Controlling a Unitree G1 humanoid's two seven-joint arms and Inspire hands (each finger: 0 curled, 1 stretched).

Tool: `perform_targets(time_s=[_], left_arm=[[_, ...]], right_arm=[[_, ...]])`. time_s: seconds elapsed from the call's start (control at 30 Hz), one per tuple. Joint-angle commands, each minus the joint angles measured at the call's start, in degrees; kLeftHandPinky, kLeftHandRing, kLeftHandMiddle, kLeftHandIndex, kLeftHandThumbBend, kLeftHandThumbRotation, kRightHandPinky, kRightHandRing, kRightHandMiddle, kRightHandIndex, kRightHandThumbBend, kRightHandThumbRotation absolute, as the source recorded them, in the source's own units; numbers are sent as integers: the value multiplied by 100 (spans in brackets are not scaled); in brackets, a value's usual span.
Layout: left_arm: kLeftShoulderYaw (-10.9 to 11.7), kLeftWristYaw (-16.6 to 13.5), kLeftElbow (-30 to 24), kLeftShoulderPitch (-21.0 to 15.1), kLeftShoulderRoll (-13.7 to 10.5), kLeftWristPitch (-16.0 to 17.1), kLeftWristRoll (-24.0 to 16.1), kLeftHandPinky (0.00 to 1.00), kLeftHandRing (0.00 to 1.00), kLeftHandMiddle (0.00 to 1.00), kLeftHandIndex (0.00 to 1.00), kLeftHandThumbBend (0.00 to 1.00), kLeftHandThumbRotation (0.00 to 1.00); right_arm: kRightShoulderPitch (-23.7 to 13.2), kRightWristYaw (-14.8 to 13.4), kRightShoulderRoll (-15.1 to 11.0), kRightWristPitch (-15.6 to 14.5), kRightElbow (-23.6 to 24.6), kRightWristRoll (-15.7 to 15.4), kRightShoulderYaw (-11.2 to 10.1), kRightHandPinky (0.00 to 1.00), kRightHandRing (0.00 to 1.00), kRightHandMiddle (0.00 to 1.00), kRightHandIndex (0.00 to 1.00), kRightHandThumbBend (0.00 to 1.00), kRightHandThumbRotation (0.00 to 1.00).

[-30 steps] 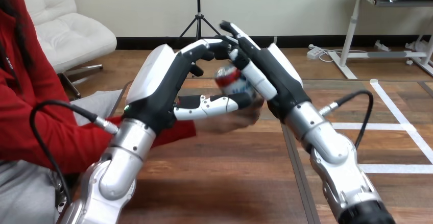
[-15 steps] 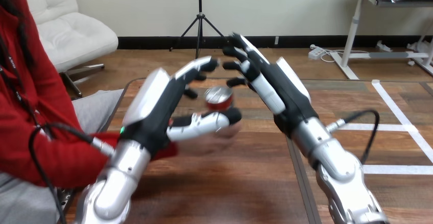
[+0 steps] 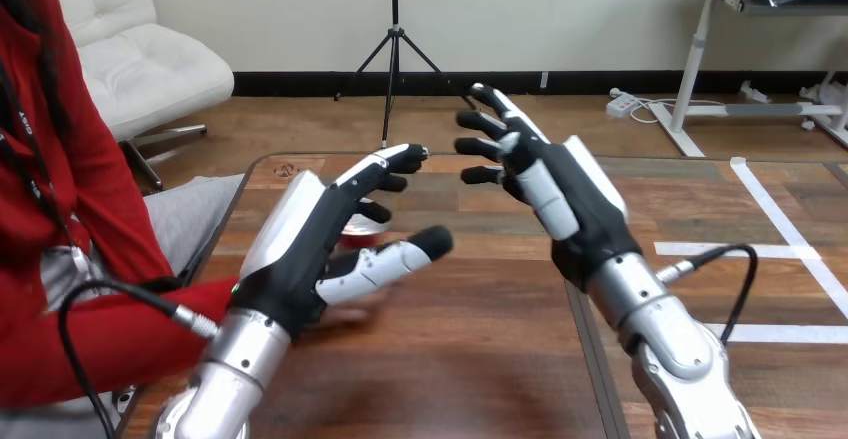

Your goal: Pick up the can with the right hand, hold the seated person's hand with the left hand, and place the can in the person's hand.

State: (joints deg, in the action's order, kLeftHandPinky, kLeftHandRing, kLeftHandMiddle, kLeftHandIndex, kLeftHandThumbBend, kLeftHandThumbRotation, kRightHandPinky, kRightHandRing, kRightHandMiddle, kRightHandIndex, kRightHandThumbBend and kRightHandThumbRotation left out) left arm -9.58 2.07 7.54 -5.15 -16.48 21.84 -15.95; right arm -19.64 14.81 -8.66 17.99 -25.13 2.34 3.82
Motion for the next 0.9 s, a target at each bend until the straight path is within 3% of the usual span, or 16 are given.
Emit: perform_targets(time_s=[0.0, 0.33, 0.87], left_arm=[[239, 2, 162, -128, 210, 341, 488, 73, 84, 85, 84, 100, 98], [386, 125, 474, -7, 392, 902, 1144, 84, 88, 87, 84, 95, 100], [609, 359, 219, 584, 443, 1428, 1641, 85, 90, 89, 86, 86, 100]], right_arm=[[-50, 14, 21, 24, 464, 179, -189, 78, 86, 91, 96, 100, 100], [261, 81, 65, 142, 664, 411, -276, 83, 89, 91, 95, 100, 100], [1020, 239, 228, 334, 1177, 846, -390, 94, 94, 92, 94, 100, 100]])
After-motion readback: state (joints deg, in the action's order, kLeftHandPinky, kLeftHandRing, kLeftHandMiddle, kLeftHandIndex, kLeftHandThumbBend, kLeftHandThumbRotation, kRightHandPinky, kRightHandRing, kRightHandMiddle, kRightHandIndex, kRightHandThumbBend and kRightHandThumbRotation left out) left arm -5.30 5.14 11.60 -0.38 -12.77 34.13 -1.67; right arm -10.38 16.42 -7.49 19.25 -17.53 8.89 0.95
